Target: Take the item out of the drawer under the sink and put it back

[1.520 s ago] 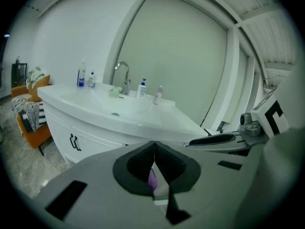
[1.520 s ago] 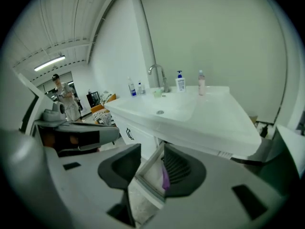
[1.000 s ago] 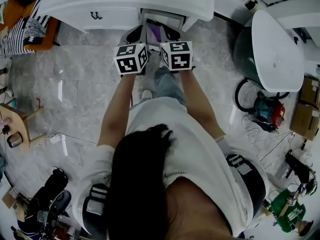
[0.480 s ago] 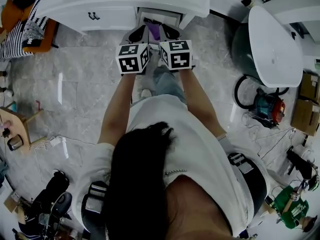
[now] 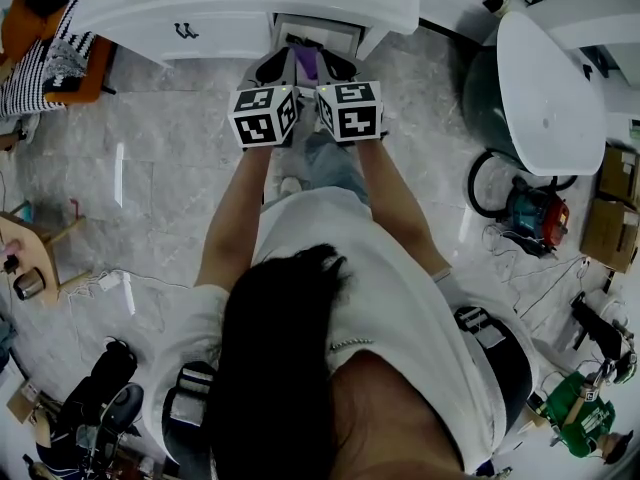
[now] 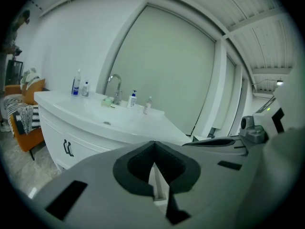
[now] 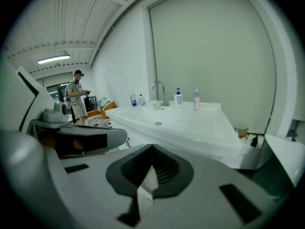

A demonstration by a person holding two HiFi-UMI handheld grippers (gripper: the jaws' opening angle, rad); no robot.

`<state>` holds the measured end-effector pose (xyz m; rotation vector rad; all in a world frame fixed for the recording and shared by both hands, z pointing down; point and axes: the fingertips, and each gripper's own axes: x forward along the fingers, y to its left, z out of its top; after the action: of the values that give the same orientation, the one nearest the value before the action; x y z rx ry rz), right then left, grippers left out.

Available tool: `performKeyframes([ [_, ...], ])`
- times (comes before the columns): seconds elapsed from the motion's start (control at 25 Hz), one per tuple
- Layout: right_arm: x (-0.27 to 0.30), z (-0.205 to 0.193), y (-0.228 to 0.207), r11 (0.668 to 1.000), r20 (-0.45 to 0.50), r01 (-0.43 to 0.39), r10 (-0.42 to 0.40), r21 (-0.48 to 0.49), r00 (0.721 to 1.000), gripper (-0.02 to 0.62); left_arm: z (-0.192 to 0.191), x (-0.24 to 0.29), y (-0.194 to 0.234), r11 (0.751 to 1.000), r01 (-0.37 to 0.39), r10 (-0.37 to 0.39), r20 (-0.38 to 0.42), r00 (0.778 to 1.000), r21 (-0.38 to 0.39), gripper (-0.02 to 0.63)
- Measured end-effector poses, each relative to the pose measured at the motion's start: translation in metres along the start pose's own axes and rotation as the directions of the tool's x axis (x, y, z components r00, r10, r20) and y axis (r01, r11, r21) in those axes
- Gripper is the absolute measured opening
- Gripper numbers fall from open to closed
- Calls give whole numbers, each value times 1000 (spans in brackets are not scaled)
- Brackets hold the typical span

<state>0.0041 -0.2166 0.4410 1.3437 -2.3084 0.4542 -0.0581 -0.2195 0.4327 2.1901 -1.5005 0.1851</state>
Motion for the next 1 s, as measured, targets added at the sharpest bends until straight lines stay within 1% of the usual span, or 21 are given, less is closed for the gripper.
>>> performKeyframes([
  [0.32, 6, -8, -9, 1000, -22, -4, 4, 24, 1000, 15, -12, 10, 0, 1000, -15, 14, -35, 999, -12, 3],
  [0.6, 21, -32, -17, 998, -101, -11, 17, 57, 995, 18, -30, 22, 7, 999, -34, 31, -89, 996, -33, 4],
  [0.64, 23, -35, -17, 998, -110, -21, 28, 67, 994, 30, -34, 24, 8, 999, -39, 36, -97, 995, -34, 3],
  [0.68, 26, -39, -17, 997, -119, -31, 40, 77, 992, 70, -37, 26, 10, 998, -46, 42, -104, 994, -37, 4],
  [0.72, 29, -42, -17, 995, -127, -41, 52, 87, 990, 95, -40, 28, 13, 998, -54, 49, -111, 993, -41, 3],
  [0.8, 35, -49, -16, 993, -144, -56, 70, 105, 987, 123, -46, 31, 18, 997, -64, 58, -125, 990, -50, 4],
  [0.88, 43, -55, -14, 989, -164, -75, 95, 123, 982, 169, -52, 35, 24, 996, -72, 63, -143, 988, -56, 3],
  [1.0, 55, -62, -13, 983, -193, -108, 135, 146, 972, 201, -61, 43, 33, 994, -88, 76, -170, 982, -66, 5],
])
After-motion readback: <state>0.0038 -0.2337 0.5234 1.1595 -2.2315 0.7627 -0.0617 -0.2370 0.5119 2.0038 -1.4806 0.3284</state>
